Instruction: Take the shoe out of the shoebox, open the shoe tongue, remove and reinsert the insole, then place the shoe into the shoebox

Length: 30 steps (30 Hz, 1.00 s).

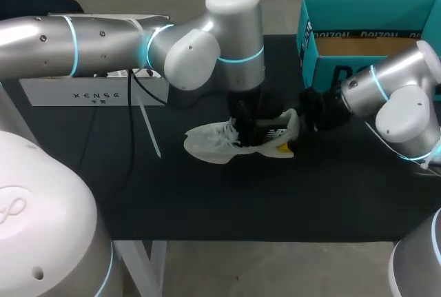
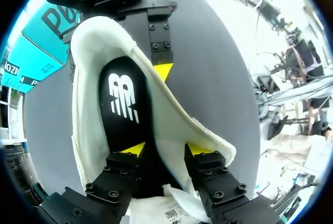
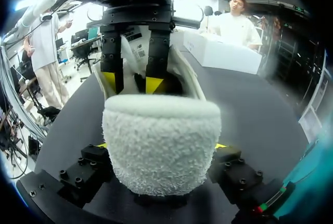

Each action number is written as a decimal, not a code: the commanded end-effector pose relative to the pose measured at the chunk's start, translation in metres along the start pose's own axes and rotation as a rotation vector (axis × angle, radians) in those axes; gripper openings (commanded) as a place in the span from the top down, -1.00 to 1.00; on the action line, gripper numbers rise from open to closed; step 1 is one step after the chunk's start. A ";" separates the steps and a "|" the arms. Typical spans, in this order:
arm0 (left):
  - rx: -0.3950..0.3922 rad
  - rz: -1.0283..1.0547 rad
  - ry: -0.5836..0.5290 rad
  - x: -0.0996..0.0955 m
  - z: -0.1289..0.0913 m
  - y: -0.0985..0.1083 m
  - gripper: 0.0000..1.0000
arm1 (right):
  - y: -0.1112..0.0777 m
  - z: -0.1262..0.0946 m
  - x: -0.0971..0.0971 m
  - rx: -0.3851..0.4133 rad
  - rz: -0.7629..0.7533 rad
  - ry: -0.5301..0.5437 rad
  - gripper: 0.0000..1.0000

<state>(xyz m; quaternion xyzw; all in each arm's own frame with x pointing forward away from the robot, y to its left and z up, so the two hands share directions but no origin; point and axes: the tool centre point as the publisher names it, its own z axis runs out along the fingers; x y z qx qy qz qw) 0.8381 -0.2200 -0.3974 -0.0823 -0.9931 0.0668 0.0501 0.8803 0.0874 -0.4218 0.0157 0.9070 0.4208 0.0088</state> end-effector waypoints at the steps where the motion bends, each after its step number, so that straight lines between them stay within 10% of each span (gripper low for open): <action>1: -0.013 -0.001 -0.023 0.003 0.009 0.000 0.02 | 0.000 0.000 -0.004 0.000 0.002 -0.002 1.00; 30: -0.084 -0.025 -0.282 -0.026 0.029 0.006 0.03 | 0.000 0.000 -0.004 0.000 0.002 -0.002 1.00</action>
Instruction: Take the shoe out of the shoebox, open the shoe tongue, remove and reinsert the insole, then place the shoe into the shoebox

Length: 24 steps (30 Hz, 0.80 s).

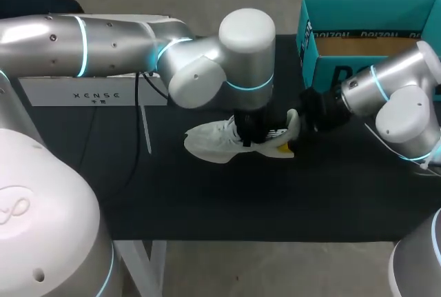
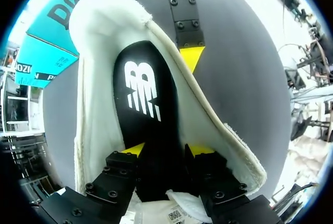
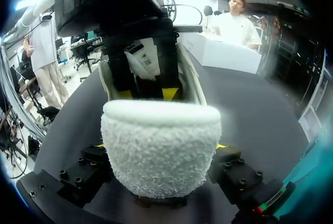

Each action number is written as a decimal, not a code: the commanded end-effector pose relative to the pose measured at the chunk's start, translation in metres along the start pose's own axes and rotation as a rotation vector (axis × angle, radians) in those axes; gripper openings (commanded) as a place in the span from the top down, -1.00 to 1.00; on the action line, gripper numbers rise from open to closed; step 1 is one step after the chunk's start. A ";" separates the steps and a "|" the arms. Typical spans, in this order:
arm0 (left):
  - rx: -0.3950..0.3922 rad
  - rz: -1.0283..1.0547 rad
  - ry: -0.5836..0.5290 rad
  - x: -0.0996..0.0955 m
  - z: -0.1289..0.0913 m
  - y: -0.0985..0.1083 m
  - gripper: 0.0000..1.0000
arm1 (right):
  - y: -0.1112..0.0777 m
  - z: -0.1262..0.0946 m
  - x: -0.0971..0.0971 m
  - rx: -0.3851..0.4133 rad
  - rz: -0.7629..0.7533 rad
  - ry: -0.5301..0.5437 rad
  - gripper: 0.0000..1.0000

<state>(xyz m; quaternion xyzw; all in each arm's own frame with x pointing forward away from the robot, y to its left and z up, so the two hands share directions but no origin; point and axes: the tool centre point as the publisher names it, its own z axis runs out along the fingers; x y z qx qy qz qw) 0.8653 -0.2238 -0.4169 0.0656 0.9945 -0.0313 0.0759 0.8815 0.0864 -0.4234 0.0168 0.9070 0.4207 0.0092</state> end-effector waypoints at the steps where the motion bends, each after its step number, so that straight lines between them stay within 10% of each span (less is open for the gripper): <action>1: 0.007 -0.011 -0.057 0.004 0.012 0.002 0.01 | 0.002 0.000 -0.003 0.000 0.000 0.000 1.00; 11: 0.000 -0.042 -0.098 0.000 0.020 0.006 0.25 | 0.002 0.000 -0.003 0.000 0.000 0.000 1.00; 13: -0.007 -0.039 -0.102 0.000 0.022 0.006 1.00 | 0.002 0.000 -0.003 0.000 0.000 0.000 1.00; 24: -0.026 -0.033 -0.075 0.010 0.016 0.006 1.00 | 0.002 0.000 -0.003 0.000 0.000 0.000 1.00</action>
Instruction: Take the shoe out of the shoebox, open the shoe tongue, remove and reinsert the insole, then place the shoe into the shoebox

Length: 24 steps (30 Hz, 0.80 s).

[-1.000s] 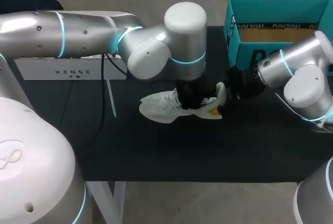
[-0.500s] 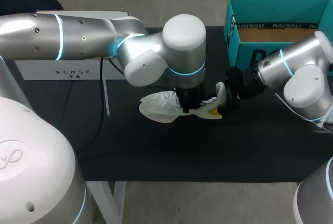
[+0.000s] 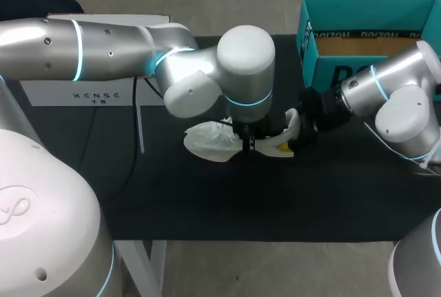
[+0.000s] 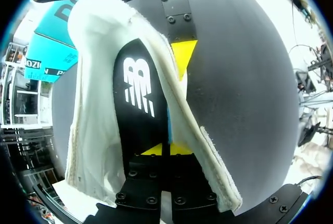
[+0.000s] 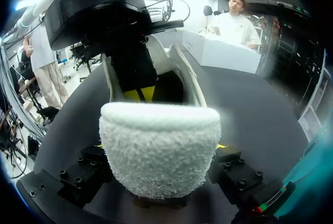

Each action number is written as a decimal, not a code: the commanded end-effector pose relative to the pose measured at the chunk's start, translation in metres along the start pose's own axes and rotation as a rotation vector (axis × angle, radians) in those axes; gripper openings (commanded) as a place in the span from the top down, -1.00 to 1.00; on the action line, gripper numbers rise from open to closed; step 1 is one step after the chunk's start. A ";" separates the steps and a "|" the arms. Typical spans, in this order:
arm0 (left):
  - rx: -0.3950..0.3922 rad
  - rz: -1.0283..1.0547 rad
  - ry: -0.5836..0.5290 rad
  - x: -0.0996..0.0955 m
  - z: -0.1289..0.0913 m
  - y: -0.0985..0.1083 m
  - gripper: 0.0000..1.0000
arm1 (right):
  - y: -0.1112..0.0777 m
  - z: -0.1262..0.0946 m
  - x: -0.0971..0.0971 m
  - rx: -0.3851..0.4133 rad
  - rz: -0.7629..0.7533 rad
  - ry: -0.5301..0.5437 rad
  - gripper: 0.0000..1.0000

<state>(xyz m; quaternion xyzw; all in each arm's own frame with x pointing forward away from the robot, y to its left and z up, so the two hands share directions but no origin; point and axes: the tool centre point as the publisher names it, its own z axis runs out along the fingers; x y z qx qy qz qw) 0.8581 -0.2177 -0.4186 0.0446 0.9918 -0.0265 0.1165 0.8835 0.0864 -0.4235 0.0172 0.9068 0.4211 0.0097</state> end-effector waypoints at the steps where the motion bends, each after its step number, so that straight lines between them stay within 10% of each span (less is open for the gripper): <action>1: -0.019 0.007 0.004 0.005 0.013 0.000 1.00 | 0.002 0.000 -0.001 0.001 0.000 0.001 1.00; 24: 0.069 -0.098 -0.017 -0.004 -0.054 0.015 1.00 | 0.002 0.000 -0.001 0.001 0.000 0.001 1.00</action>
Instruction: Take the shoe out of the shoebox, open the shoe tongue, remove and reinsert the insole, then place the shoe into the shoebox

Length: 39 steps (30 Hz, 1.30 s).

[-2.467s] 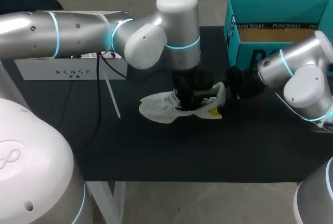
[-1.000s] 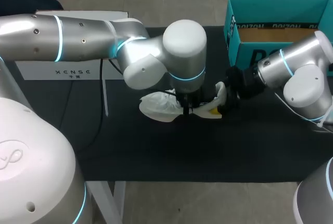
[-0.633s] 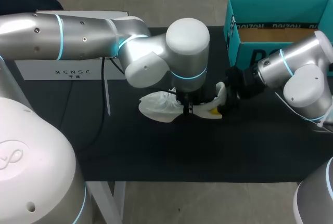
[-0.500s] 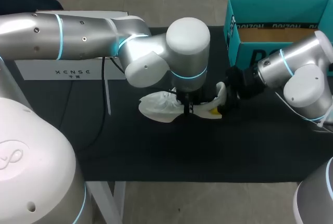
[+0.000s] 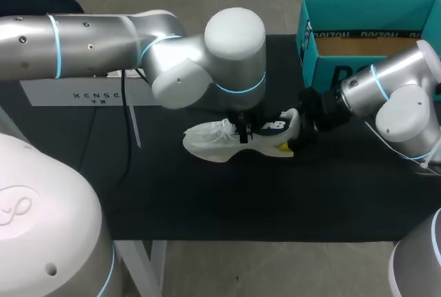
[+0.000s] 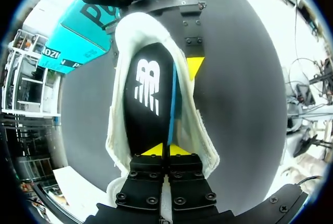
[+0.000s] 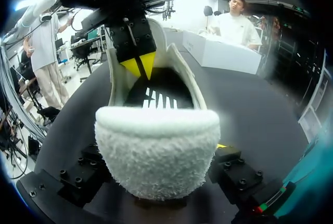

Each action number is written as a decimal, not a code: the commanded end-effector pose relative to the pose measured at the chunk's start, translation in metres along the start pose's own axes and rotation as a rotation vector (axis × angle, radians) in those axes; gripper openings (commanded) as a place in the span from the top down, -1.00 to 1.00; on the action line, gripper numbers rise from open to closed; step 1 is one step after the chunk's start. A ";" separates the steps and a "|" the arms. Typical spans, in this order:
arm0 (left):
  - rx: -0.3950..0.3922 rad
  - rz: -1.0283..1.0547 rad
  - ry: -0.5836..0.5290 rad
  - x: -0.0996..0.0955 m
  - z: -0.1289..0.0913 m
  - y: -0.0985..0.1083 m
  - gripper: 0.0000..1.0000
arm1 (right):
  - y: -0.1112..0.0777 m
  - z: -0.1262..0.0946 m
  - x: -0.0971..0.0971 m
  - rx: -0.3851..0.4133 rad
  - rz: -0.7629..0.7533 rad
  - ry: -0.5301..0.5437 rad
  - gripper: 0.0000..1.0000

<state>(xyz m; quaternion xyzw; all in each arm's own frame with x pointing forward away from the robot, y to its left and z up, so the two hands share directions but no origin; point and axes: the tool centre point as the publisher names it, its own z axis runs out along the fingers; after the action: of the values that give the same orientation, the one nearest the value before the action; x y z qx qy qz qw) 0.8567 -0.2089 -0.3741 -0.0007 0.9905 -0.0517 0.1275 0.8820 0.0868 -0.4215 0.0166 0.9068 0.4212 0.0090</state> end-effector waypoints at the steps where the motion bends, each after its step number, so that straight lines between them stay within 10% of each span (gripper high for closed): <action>1: 0.029 -0.007 0.007 0.003 -0.011 0.008 1.00 | 0.000 0.001 -0.002 0.001 0.000 -0.001 1.00; 23: 0.099 -0.160 0.071 -0.007 -0.005 0.030 1.00 | 0.000 0.001 -0.002 0.001 0.000 -0.001 1.00; 39: 0.408 -0.130 0.131 -0.014 -0.039 0.004 1.00 | 0.000 0.001 -0.002 0.001 0.000 -0.001 1.00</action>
<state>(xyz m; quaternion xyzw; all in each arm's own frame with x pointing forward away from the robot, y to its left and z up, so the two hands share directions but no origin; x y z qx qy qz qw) 0.8594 -0.2095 -0.3371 -0.0445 0.9730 -0.2168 0.0654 0.8832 0.0867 -0.4212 0.0173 0.9068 0.4212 0.0094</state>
